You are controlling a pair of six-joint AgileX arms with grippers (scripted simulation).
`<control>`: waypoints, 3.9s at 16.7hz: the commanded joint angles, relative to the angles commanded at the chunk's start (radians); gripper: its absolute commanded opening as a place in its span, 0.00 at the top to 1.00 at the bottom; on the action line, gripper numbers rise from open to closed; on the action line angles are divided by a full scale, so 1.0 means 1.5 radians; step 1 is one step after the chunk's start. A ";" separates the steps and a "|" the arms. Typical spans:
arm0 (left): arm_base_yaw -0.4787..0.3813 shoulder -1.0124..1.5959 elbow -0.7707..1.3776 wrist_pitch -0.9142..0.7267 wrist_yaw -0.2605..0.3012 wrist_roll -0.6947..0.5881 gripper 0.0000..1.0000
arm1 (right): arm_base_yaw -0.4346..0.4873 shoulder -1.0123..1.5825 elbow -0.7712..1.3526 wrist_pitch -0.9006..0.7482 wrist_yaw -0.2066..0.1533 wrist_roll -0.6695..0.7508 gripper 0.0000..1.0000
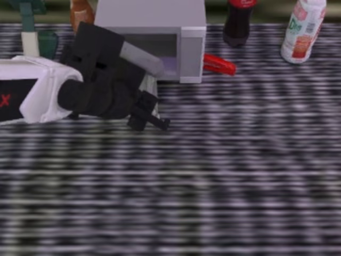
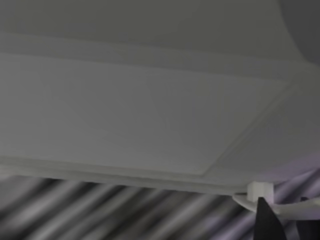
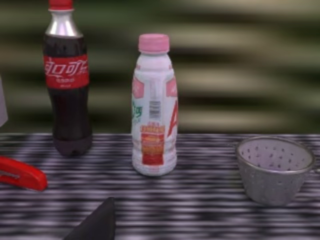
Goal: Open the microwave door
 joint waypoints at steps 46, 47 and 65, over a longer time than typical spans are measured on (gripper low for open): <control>0.036 -0.021 -0.022 -0.016 0.066 0.082 1.00 | 0.000 0.000 0.000 0.000 0.000 0.000 0.00; 0.036 -0.021 -0.022 -0.016 0.066 0.082 1.00 | 0.000 0.000 0.000 0.000 0.000 0.000 0.00; 0.032 -0.021 -0.023 -0.017 0.071 0.078 1.00 | 0.000 0.000 0.000 0.000 0.000 0.000 0.00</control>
